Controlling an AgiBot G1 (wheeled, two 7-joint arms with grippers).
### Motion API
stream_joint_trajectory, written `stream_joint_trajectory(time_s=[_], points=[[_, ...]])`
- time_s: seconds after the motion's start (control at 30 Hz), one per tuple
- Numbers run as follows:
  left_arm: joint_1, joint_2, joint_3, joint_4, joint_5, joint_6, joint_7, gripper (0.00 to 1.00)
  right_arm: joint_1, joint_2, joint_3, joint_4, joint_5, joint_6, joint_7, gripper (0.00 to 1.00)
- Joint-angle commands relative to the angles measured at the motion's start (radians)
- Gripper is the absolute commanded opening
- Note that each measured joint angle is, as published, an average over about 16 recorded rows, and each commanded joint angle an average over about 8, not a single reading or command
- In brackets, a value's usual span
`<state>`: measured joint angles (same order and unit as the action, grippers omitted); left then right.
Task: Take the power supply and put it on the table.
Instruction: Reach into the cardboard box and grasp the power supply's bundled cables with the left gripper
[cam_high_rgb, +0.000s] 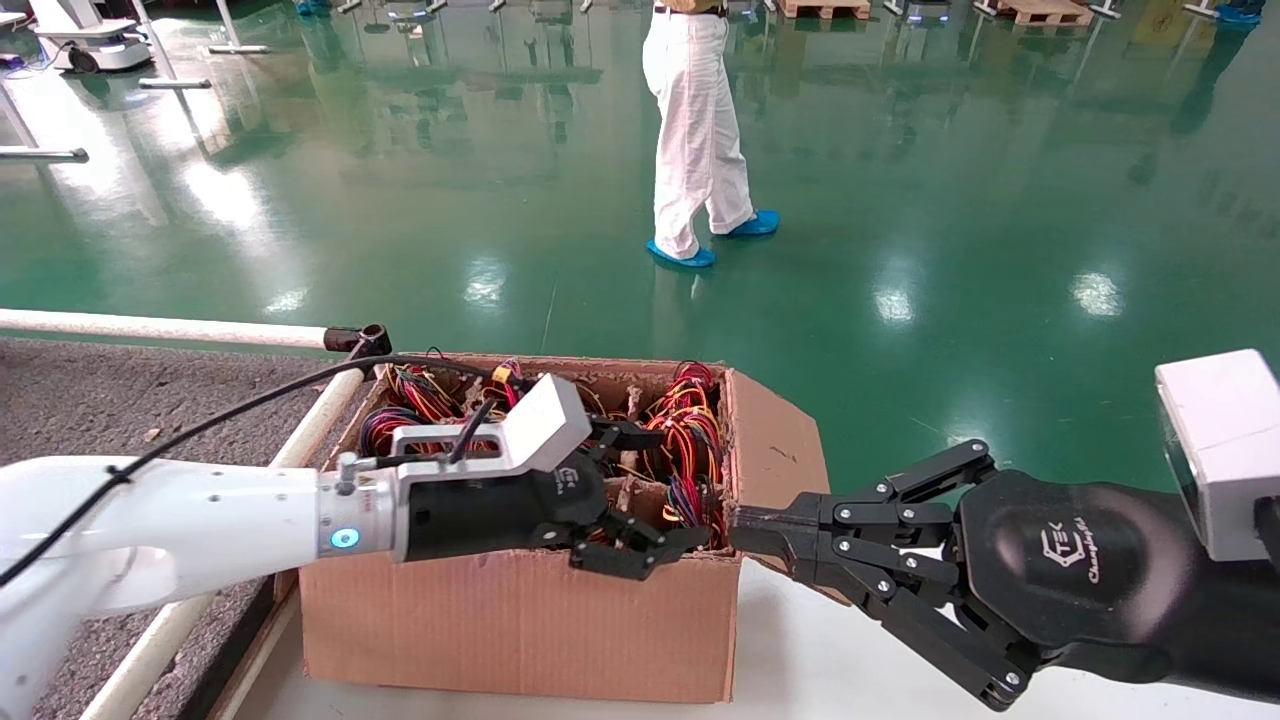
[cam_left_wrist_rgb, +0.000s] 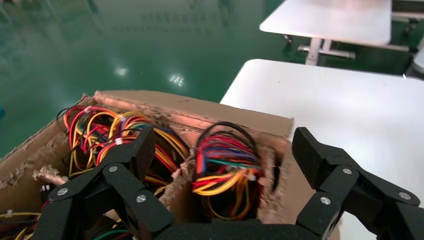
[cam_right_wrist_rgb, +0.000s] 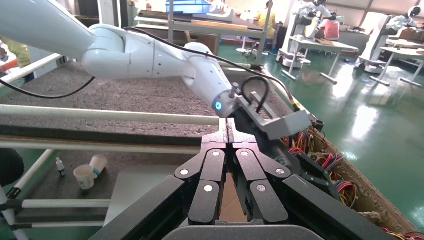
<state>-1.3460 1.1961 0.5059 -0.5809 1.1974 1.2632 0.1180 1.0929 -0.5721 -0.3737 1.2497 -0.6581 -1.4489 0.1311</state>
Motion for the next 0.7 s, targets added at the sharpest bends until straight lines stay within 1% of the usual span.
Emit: stream_joint_trajectory(time_s=[0.03,0.07,0.27,0.3,0.33,0.7], points=[[-0.009,0.022,0.002,0.035,0.002,-0.018,-0.013,0.94,0.000,0.000,0.000,0.000,0.000,0.000,0.000,0.12],[-0.012,0.030,0.001,0.050,0.000,-0.018,-0.015,0.82,0.000,0.000,0.000,0.000,0.000,0.000,0.000,0.25],[-0.025,0.063,0.005,0.121,-0.001,-0.008,0.007,0.07,0.000,0.000,0.000,0.000,0.000,0.000,0.000,0.99],[-0.026,0.067,0.006,0.131,0.000,-0.008,0.013,0.01,0.000,0.000,0.000,0.000,0.000,0.000,0.000,1.00],[-0.027,0.070,0.007,0.142,0.001,-0.009,0.019,0.00,0.000,0.000,0.000,0.000,0.000,0.000,0.000,1.00],[-0.016,0.098,-0.010,0.239,-0.014,-0.066,0.063,0.00,0.000,0.000,0.000,0.000,0.000,0.000,0.000,1.00]])
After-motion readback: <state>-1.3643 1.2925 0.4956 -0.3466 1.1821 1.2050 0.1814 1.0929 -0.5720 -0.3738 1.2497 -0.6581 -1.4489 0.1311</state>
